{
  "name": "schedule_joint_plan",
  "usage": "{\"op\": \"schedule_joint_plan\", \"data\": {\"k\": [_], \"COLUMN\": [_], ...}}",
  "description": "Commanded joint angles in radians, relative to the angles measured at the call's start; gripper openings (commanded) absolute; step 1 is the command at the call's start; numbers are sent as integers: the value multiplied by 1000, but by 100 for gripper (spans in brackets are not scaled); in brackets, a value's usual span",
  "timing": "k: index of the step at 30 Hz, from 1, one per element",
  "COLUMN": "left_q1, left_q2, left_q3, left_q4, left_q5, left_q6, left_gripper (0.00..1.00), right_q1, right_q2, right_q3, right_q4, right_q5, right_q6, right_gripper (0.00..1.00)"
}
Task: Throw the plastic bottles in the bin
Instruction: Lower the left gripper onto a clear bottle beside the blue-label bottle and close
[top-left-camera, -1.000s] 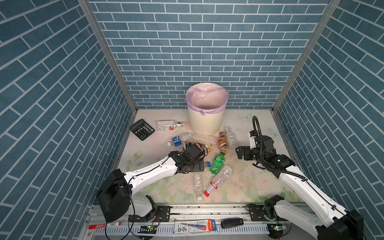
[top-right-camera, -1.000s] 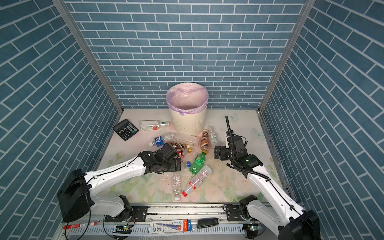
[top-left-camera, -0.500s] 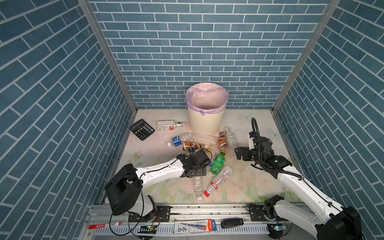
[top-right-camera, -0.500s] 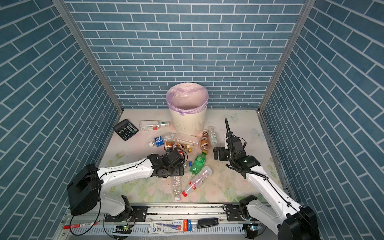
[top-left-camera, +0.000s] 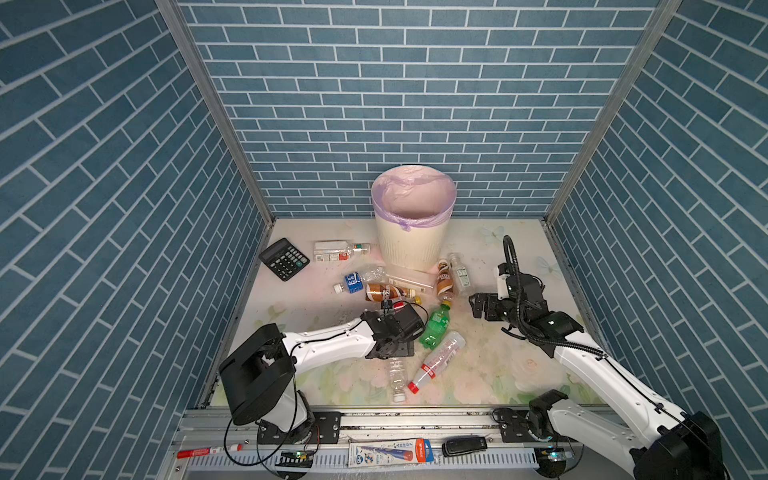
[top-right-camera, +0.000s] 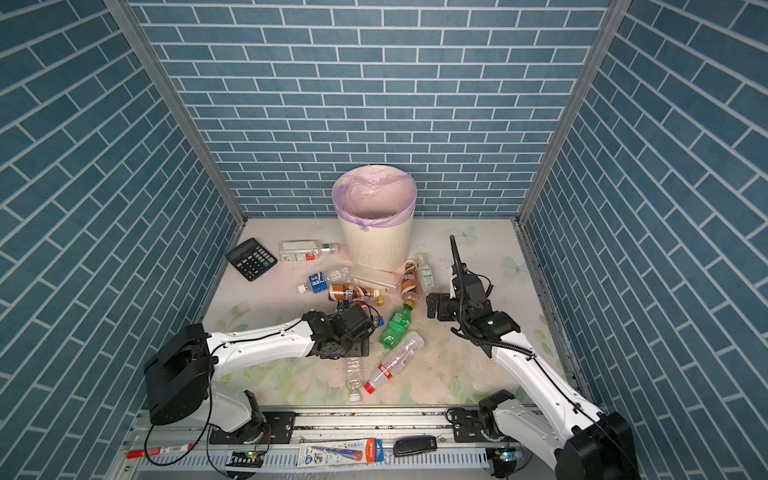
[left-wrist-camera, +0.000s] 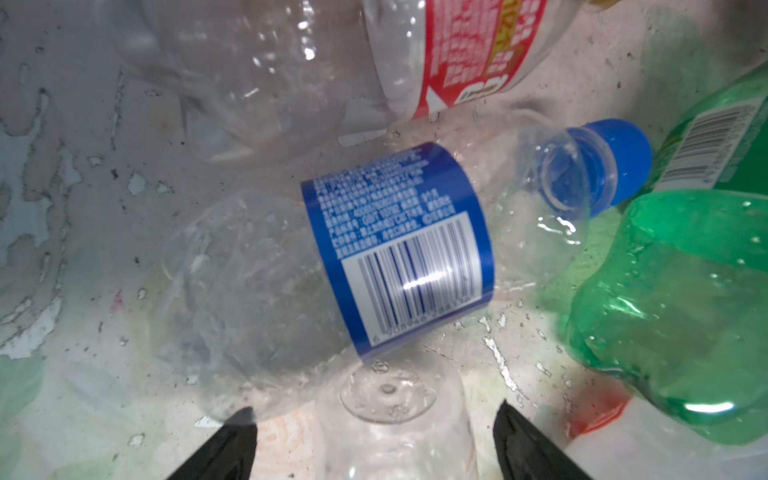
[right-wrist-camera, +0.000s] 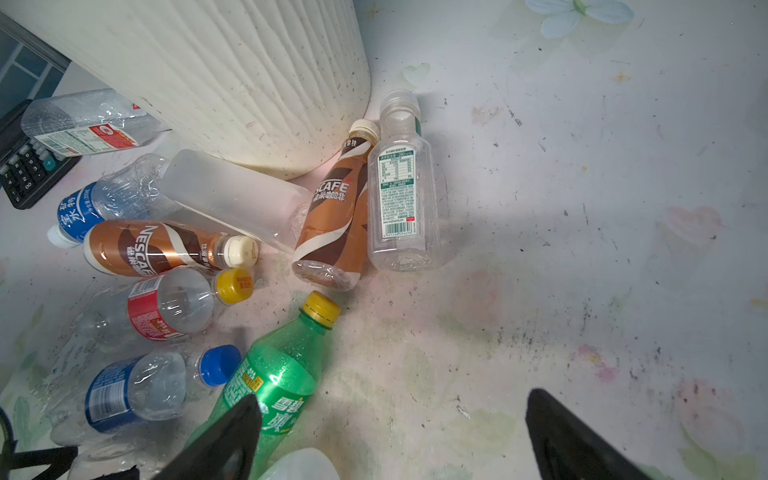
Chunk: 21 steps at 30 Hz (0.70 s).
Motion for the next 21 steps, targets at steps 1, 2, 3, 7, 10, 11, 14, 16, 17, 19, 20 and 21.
{"op": "schedule_joint_plan", "data": {"k": [1,2,3,7,10,11,14,16,17,19,20,21], "left_q1": [-16,-16,-15,-17,-16,-17,-17,-17,-17,-17,-17,-18], "left_q2": [18,21,24,34,45,51,61,62,62,59,57,55], "left_q3": [-16,-16,-16,-16,-18,-21,-26,-25,-23,-23,-23,-22], "left_q4": [-4,-1,1,14,17,20,31,34,34,33,33,32], "left_q5": [-12,-13,-12,-11,-12,-13,-7,-7,-9,-15,-19,-23], "left_q6": [-10,-12,-11,-10,-5,-5,-6,-6,-4,-5,-5,-3], "left_gripper": [88,88,87,84,81,80,77,73,72,71,71,70], "right_q1": [0,-1,-1,-1,-1,-1,-1,-1,0,-1,-1,-1], "right_q2": [-2,-1,0,2,-3,-3,-3,-2,-2,-3,-3,-3], "right_q3": [-19,-20,-20,-22,-26,-26,-30,-30,-30,-29,-28,-29], "right_q4": [10,13,13,14,13,14,18,19,17,17,16,17], "right_q5": [18,19,18,15,19,18,21,19,19,19,19,18], "right_q6": [16,16,17,17,17,17,17,17,17,17,17,17], "right_gripper": [99,99,99,99,99,99,99,99,99,99,99,99]}}
